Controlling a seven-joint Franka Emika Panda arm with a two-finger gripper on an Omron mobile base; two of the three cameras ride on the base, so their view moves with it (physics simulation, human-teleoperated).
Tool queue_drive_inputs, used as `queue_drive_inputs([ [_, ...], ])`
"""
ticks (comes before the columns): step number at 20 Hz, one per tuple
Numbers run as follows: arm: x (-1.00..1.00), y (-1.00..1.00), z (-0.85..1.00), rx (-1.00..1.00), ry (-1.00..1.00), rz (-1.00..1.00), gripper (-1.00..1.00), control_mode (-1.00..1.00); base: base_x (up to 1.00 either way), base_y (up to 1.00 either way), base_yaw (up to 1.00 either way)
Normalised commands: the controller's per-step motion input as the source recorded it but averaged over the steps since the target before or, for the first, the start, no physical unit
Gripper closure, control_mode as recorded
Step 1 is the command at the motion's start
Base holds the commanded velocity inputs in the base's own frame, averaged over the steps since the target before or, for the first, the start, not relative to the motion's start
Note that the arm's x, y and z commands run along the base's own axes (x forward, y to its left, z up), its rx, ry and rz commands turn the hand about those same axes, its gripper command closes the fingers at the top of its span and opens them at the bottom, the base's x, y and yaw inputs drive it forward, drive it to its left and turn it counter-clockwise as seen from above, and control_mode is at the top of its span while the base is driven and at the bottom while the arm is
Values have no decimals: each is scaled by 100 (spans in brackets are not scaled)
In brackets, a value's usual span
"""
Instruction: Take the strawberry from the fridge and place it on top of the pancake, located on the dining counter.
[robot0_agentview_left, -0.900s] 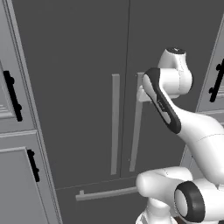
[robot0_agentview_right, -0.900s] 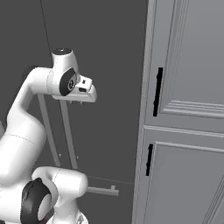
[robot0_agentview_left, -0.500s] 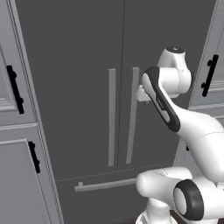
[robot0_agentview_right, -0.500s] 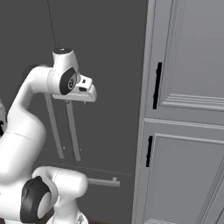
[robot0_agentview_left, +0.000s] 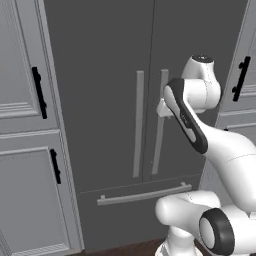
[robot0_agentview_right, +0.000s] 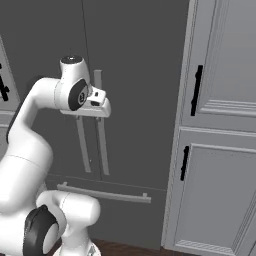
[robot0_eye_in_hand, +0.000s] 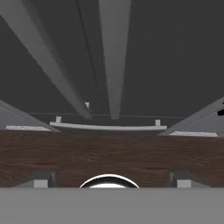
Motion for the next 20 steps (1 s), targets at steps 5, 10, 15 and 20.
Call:
queue_drive_inputs([
  [5,0,0,0,0,0,0,-100,100,0,43,-1],
  [10,0,0,0,0,0,0,-100,100,-8,-7,0],
  [15,0,0,0,0,0,0,-100,100,-50,-34,-5],
  [20,0,0,0,0,0,0,-100,100,-31,-10,-4],
])
